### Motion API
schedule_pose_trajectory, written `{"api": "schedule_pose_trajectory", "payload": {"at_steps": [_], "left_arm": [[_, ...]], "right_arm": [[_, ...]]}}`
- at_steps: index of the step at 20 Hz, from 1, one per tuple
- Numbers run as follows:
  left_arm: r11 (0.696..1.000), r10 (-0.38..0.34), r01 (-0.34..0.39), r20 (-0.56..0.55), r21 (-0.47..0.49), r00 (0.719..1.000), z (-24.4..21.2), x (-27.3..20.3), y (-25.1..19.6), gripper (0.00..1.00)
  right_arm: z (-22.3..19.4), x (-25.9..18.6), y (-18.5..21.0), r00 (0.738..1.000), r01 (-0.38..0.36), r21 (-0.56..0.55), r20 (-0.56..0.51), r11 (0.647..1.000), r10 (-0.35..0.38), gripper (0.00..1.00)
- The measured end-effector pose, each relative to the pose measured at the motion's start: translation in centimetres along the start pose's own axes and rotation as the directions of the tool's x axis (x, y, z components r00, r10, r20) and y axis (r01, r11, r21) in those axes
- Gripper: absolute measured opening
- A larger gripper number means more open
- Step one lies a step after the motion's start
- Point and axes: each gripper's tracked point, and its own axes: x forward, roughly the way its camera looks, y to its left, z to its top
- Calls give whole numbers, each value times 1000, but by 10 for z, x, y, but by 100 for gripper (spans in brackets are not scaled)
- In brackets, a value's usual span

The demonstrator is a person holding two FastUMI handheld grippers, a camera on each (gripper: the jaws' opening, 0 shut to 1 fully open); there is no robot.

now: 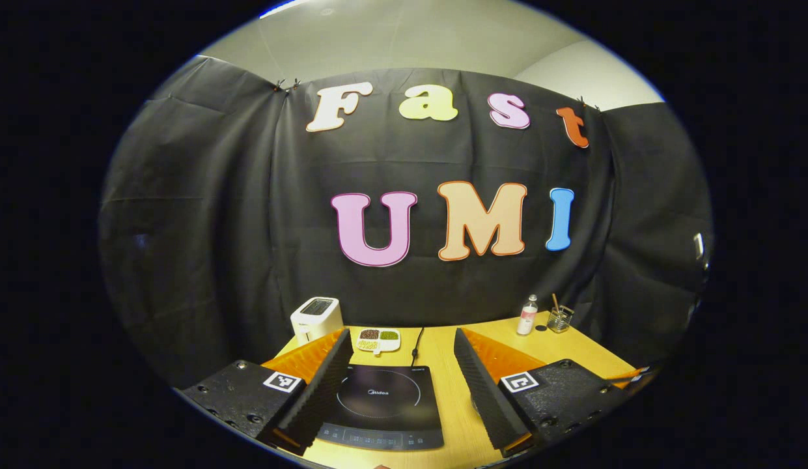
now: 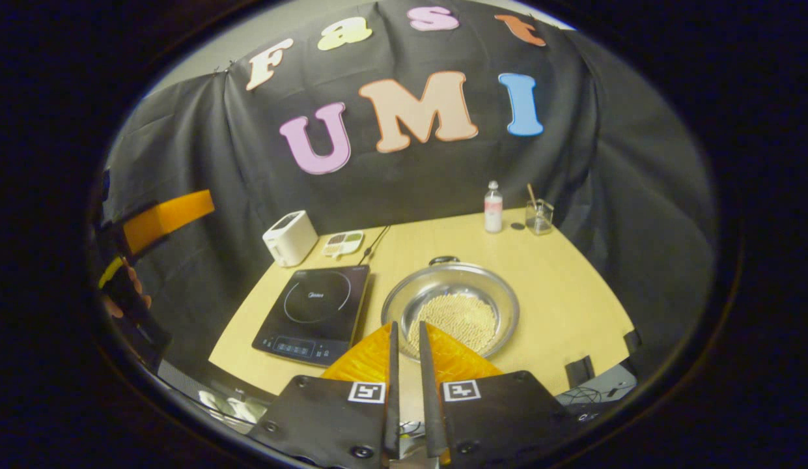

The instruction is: First push the handle of the pot to place it horizontally, then grasp the pot with both hands and set it on the induction cooktop.

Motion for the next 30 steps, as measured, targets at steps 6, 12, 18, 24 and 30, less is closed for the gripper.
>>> {"api": "schedule_pose_trajectory", "payload": {"at_steps": [6, 12, 18, 24, 30], "left_arm": [[1000, 16, -16, -11, 1, 1000, -5, 0, 5, 95], [1000, 25, -25, -35, -1, 999, -14, 4, 8, 95], [999, 49, -49, -58, 0, 997, -21, 9, 17, 92], [997, 76, -76, -80, 9, 994, -27, 15, 24, 99], [996, 92, -90, -87, 21, 992, -29, 19, 25, 96]], "right_arm": [[-59, 26, 12, 980, -71, 80, -180, 994, 85, 18], [-108, 55, 10, 939, -77, 162, -321, 984, 126, 18], [-141, 88, 0, 907, -49, 121, -410, 991, 95, 18], [-155, 119, -17, 897, 41, 120, -442, 992, 17, 4], [-161, 125, -30, 885, 53, 164, -465, 985, 30, 0]]}}
